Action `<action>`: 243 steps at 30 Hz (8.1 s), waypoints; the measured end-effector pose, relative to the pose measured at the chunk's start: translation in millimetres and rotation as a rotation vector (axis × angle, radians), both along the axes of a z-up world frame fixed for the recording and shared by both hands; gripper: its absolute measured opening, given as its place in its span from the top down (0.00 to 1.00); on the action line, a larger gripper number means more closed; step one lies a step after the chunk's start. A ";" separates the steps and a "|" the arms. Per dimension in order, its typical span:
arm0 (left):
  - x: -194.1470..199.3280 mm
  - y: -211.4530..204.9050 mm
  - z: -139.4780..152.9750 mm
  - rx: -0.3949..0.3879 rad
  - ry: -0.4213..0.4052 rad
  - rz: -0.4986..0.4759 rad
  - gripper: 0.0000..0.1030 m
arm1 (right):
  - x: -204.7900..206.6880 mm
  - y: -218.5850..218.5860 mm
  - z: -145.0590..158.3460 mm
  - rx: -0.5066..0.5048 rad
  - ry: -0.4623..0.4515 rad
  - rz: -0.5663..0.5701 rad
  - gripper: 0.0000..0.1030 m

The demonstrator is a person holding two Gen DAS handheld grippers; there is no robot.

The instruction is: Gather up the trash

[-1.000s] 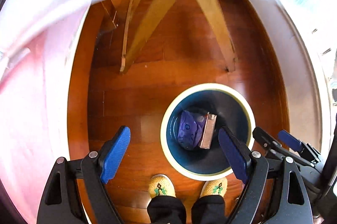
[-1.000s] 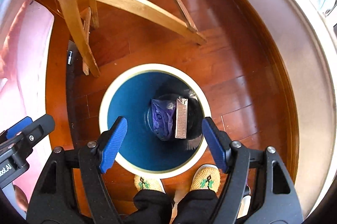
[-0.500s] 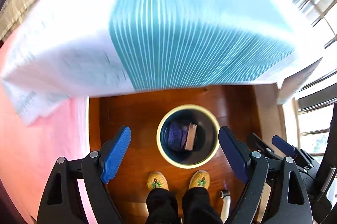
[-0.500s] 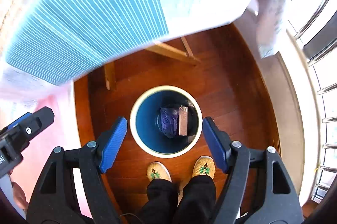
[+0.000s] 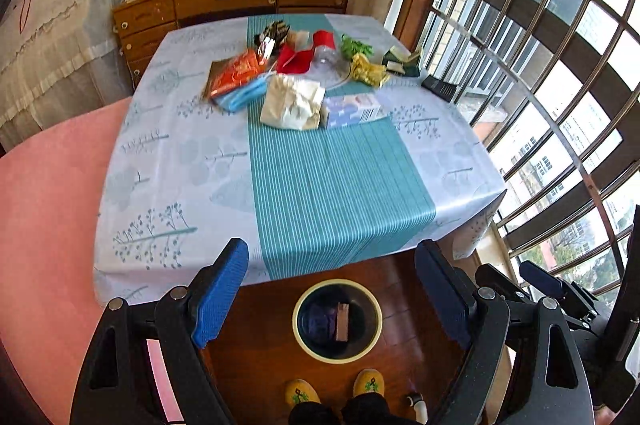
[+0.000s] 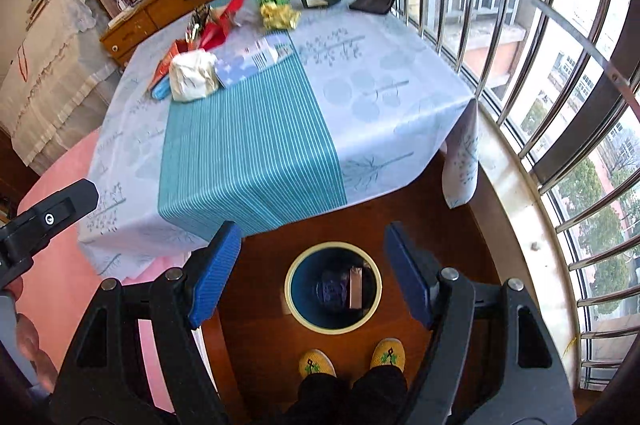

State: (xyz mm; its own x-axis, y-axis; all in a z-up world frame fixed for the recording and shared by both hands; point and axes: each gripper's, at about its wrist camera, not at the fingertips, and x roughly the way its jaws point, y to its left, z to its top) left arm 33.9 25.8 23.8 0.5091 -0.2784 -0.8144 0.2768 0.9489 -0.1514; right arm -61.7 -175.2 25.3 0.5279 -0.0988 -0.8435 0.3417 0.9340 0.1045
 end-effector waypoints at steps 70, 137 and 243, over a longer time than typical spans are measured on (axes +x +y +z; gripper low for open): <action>469.3 -382.8 -113.2 0.226 0.193 -0.062 0.27 | 429.5 -335.9 -123.7 0.258 0.107 0.201 0.94; 24.4 -48.0 -21.9 0.097 -0.007 -0.188 0.78 | 94.4 8.1 -11.4 0.059 0.125 0.292 1.00; -21.8 -6.9 -11.8 0.037 0.015 0.075 0.26 | 12.7 -4.0 -13.5 0.073 0.095 0.168 0.56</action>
State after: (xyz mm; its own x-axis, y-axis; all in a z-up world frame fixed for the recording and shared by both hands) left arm 12.1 18.9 12.0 0.5152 -0.2090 -0.8312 0.2023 0.9721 -0.1190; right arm -49.0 -179.2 11.8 0.4495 0.0471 -0.8920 0.1933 0.9698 0.1486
